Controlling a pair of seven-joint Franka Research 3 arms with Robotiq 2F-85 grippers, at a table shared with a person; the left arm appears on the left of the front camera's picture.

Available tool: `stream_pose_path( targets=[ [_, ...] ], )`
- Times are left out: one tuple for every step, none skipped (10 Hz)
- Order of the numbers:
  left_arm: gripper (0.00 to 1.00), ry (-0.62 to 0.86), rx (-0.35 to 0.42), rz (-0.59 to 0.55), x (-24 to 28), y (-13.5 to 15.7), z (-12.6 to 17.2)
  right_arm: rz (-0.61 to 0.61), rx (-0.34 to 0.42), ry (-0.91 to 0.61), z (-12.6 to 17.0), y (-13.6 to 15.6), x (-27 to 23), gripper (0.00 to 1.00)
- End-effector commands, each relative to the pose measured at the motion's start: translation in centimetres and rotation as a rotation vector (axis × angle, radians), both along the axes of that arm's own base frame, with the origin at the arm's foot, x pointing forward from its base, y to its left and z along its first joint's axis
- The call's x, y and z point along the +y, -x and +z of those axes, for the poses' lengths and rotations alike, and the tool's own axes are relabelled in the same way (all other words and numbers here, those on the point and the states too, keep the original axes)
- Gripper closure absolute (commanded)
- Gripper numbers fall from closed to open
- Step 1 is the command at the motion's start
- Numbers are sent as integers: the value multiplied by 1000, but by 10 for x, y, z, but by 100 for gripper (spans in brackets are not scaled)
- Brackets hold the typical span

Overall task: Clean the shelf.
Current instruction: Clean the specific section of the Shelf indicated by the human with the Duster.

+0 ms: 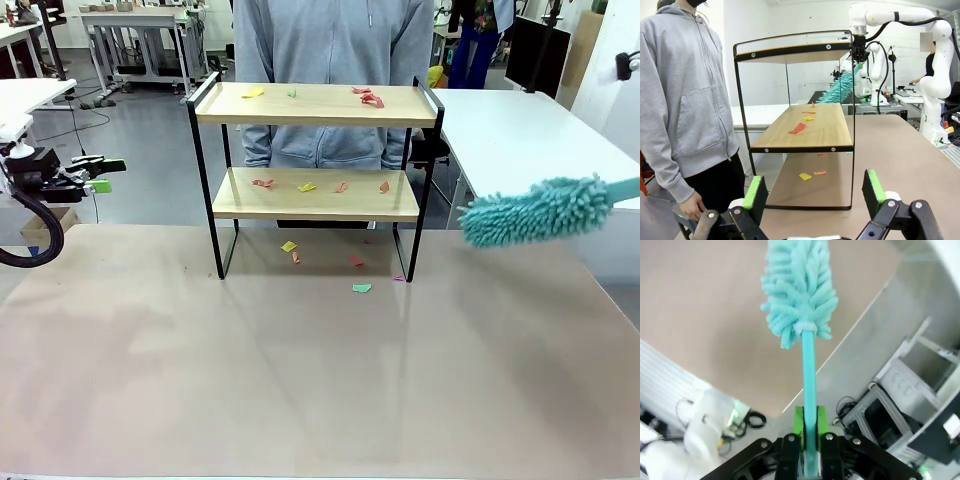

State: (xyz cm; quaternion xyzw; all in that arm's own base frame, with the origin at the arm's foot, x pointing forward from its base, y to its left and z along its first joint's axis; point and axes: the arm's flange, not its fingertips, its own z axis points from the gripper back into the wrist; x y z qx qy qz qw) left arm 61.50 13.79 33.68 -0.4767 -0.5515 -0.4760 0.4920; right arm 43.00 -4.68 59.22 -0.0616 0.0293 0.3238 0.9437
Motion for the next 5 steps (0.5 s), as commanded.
stream_pose_path(
  targets=[
    [0, 3, -13, 3, 0, 2, 3, 216, 75, -21, -2, 23, 16, 87],
    [0, 3, -13, 3, 0, 2, 3, 311, 111, -63, -6, 34, 30, 87],
    [0, 3, -13, 3, 0, 2, 3, 409, 149, -84, -10, 44, 45, 87],
    [0, 3, -13, 3, 0, 2, 3, 491, 178, -96, -17, 52, 62, 87],
    [0, 3, -13, 3, 0, 2, 3, 566, 204, -125, -22, 58, 79, 87]
  ],
)
